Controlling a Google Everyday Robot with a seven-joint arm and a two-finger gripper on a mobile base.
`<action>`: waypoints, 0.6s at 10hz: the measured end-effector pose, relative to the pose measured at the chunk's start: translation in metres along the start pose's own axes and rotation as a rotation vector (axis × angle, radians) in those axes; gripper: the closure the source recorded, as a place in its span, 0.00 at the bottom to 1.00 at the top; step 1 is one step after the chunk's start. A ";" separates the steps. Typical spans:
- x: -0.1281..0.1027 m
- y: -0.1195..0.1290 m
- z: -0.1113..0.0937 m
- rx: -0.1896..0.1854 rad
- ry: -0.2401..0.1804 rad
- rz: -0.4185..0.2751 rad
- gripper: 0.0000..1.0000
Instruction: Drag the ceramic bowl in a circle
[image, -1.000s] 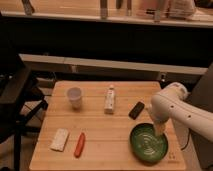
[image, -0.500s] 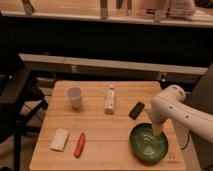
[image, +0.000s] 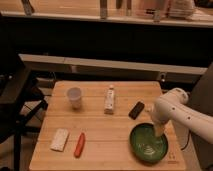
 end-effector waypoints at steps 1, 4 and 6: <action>0.000 -0.001 0.004 0.001 -0.003 -0.004 0.20; 0.004 0.000 0.012 0.002 -0.012 -0.008 0.20; 0.004 0.001 0.014 0.000 -0.013 -0.013 0.20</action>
